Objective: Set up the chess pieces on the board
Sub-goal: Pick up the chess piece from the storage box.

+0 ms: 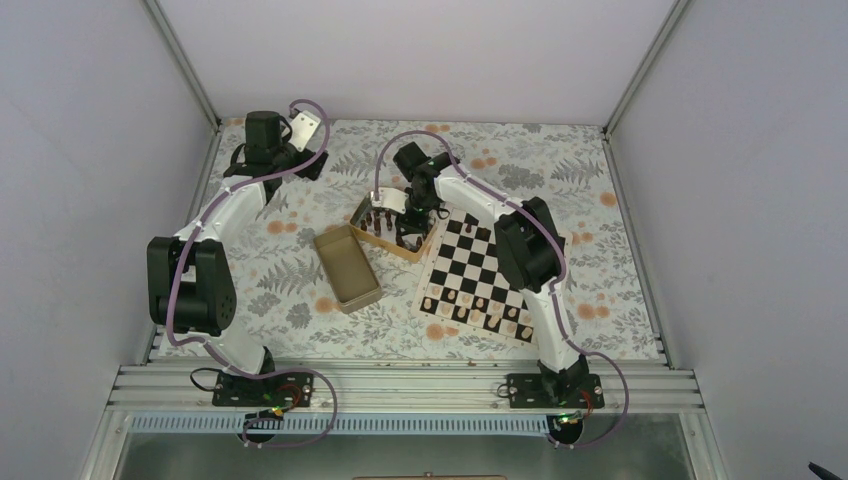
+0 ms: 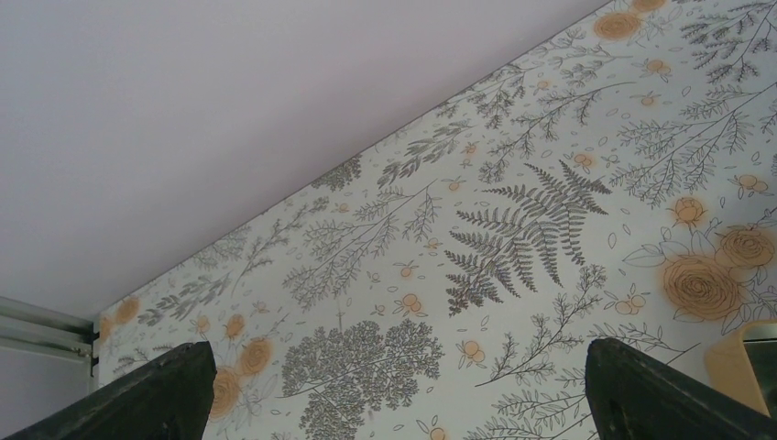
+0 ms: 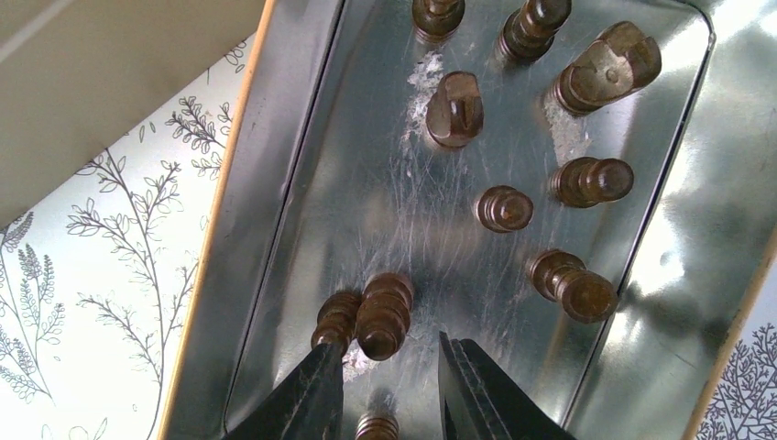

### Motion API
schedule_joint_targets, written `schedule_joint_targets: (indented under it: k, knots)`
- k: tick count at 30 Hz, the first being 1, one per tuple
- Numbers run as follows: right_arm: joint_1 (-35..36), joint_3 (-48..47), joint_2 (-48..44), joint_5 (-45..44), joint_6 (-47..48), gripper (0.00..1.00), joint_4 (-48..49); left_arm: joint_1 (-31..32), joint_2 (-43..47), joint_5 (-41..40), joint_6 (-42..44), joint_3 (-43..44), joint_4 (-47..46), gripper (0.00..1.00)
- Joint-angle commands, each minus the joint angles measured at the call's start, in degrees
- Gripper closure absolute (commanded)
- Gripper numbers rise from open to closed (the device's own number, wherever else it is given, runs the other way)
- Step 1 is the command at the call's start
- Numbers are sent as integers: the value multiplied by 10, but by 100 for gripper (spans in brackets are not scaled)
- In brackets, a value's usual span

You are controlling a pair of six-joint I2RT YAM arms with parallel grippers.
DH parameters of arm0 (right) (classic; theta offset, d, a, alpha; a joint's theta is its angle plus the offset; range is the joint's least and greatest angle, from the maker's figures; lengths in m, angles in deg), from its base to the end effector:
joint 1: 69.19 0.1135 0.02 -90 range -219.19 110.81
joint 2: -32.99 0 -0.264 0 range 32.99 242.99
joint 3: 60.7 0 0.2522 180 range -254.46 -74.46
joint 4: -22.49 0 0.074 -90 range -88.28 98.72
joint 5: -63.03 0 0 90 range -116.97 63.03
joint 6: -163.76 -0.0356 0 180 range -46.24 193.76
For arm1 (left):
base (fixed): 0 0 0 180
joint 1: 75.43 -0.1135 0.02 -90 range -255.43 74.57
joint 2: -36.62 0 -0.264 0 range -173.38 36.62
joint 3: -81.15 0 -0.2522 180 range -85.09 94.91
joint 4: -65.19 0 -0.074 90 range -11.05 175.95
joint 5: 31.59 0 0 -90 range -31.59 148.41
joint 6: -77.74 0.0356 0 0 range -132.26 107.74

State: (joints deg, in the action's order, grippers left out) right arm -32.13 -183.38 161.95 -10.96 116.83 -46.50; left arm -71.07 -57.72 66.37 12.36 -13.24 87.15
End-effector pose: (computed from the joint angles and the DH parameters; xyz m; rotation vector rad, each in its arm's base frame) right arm 0.3645 0.2876 0.1865 -1.8721 2.1455 0.3805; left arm 0.3817 -0.0340 0.2827 0.6059 2.0122 0.0665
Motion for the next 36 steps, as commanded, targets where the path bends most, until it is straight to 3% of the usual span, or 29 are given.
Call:
schedule_joint_targets:
  k: [1, 29, 36]
  knots:
    - [6, -16, 5, 12, 7, 70, -4, 0, 15, -4, 3, -4, -17, 0]
    - [8, -38, 46, 9, 18, 68, -2, 0, 11, -1, 6, -4, -17, 0]
    - [8, -38, 42, 10, 16, 81, 3, 0, 10, -2, 6, -5, -18, 0]
